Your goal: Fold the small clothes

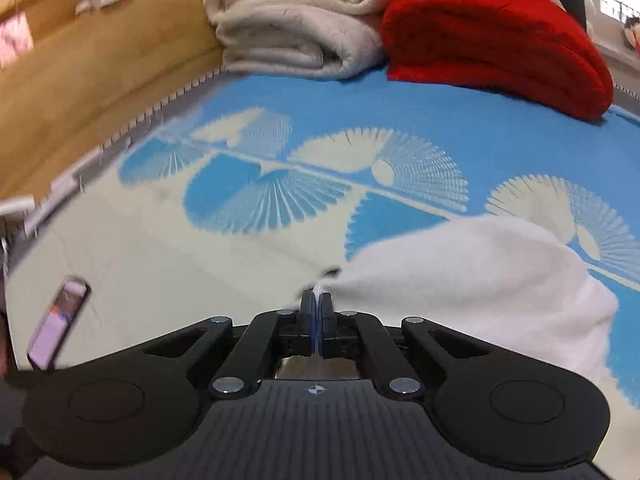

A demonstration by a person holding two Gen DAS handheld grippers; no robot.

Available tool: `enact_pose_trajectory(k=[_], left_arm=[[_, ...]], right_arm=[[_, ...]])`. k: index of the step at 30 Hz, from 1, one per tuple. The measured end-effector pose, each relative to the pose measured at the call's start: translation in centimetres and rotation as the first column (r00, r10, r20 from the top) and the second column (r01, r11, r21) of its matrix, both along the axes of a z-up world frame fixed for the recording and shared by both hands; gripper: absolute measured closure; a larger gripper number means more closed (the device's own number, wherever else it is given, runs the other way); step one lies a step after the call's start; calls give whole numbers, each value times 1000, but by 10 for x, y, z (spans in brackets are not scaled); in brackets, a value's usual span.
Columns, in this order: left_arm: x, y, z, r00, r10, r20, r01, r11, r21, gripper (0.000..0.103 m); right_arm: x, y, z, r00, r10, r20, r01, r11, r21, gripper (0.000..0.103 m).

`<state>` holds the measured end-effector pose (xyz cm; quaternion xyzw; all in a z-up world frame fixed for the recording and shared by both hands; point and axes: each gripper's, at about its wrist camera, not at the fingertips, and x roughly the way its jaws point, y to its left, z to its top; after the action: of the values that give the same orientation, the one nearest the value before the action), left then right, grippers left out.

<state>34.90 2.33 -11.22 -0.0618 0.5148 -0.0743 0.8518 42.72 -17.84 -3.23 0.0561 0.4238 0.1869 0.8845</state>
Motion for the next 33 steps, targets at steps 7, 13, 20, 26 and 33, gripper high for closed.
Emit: enact_pose_trajectory(k=[7,13,20,26,33], left_arm=[[-3,1,7,1000,21,5,-21,1000,-18,12],[-37,9,28,998,59,32,-51,976,-213,12],[-55,-30,18,997,60,-38,-71,918,-391,10],[-46,-45,-17,981,185,-59,-192,876,-443,10],[-38,-9,-27,882,466,-75,-451,784,-428,69]], right_arm=[[13,-26,-19,996,-34,-85,47,988,144,94],[-24,-134,56,977,-185,107,171,977,128,33],[-12,-221,4,957,-284,-64,289,951,112,32],[44,-205,-56,965,-202,-169,239,942,236,24],[66,-205,-92,962,-96,-254,184,918,351,81]])
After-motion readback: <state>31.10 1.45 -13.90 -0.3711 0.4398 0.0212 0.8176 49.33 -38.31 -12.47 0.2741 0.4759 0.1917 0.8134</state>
